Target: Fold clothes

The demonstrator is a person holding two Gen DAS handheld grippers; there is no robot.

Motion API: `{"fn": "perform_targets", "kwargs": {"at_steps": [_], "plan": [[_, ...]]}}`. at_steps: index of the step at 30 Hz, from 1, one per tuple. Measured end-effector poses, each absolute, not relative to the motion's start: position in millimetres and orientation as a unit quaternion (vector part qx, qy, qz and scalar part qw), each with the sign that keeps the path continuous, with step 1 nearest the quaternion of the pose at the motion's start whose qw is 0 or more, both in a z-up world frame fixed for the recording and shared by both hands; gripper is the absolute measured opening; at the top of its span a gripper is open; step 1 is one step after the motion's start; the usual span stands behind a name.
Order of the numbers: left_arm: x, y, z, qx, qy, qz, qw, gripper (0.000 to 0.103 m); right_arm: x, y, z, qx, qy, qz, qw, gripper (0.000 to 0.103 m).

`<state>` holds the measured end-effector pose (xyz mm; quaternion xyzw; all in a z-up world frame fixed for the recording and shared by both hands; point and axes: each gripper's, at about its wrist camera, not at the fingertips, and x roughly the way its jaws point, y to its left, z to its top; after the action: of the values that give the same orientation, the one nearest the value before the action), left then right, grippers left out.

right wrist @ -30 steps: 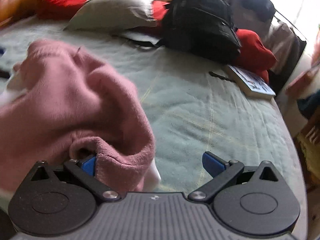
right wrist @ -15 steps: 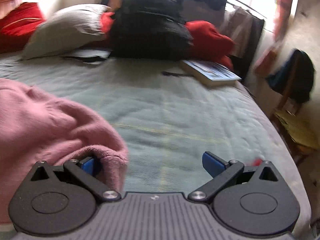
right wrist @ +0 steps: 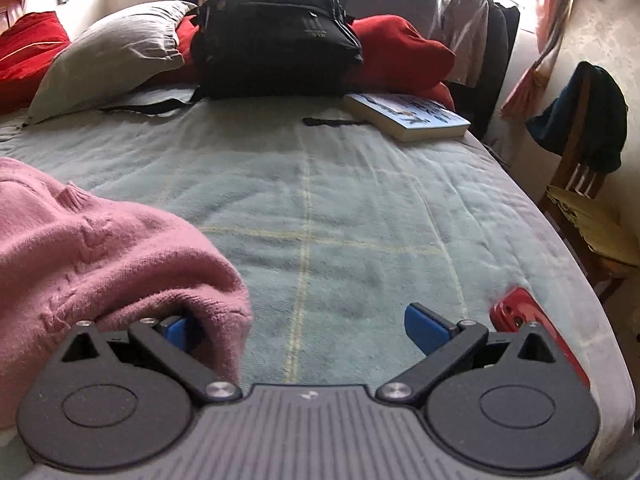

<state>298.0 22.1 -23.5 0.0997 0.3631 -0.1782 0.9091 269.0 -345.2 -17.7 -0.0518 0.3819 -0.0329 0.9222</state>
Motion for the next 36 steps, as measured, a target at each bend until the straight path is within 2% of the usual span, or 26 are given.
{"fn": "perform_targets", "kwargs": {"at_steps": [3, 6, 15, 21, 29, 36], "plan": [[309, 35, -21, 0.086, 0.346, -0.131, 0.925, 0.102, 271, -342, -16, -0.051, 0.381, -0.022, 0.923, 0.103], [316, 46, -21, 0.044, 0.369, -0.142, 0.918, 0.102, 274, -338, -14, -0.058, 0.385, -0.002, 0.921, 0.103], [291, 31, -18, 0.074, 0.423, -0.214, 0.877, 0.102, 320, -307, -7, -0.166, 0.423, 0.068, 0.888, 0.103], [264, 19, 12, 0.081, 0.412, -0.257, 0.870, 0.102, 375, -295, -3, -0.187, 0.439, 0.095, 0.874, 0.103], [248, 2, 26, 0.059, 0.381, -0.279, 0.879, 0.102, 439, -307, 5, -0.141, 0.406, 0.014, 0.903, 0.103], [242, -8, 16, 0.063, 0.392, -0.271, 0.877, 0.102, 477, -322, 13, -0.108, 0.369, -0.063, 0.921, 0.103]]}}
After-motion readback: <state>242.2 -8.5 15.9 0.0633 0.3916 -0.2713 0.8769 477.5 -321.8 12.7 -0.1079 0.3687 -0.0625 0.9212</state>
